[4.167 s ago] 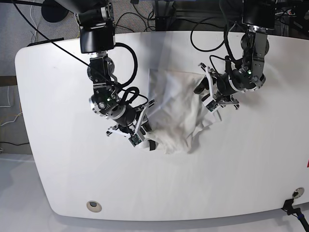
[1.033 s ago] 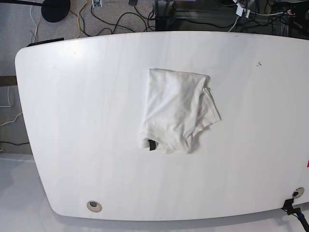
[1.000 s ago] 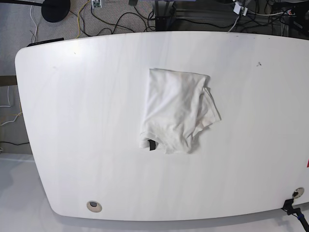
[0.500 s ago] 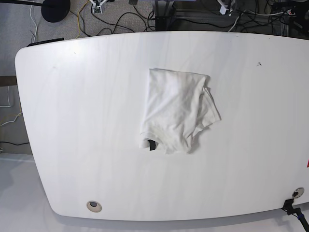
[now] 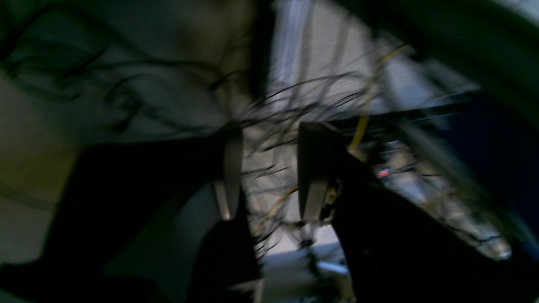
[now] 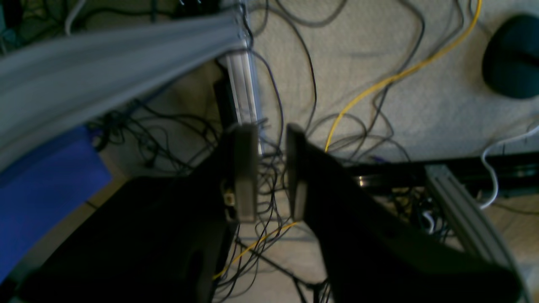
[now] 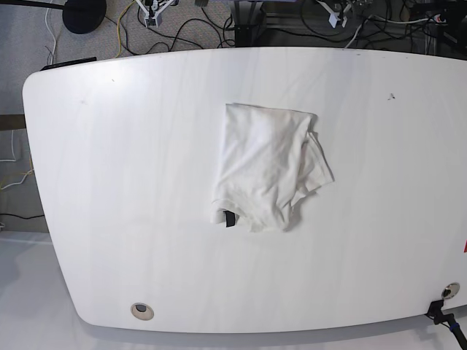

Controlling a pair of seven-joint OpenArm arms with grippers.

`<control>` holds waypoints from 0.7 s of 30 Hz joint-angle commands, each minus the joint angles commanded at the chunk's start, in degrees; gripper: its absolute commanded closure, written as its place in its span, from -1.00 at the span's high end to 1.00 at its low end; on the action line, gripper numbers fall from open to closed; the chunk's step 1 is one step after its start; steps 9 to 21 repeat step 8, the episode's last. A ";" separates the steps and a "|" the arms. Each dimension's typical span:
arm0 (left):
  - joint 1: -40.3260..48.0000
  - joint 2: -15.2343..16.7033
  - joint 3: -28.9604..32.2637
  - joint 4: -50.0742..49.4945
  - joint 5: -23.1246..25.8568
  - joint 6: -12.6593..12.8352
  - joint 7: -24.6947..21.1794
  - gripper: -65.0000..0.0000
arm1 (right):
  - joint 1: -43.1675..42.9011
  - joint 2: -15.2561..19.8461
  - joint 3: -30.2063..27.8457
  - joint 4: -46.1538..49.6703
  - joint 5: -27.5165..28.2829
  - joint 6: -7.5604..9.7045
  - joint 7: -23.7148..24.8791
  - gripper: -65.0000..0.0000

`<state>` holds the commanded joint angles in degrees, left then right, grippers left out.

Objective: Fold the T-shirt properly

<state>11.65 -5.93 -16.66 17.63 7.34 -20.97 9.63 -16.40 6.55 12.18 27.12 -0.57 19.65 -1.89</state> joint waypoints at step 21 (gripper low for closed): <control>-2.81 0.35 0.00 -1.58 1.49 3.87 0.26 -0.41 | 4.31 -0.35 0.00 -8.70 0.00 -0.18 0.00 -0.65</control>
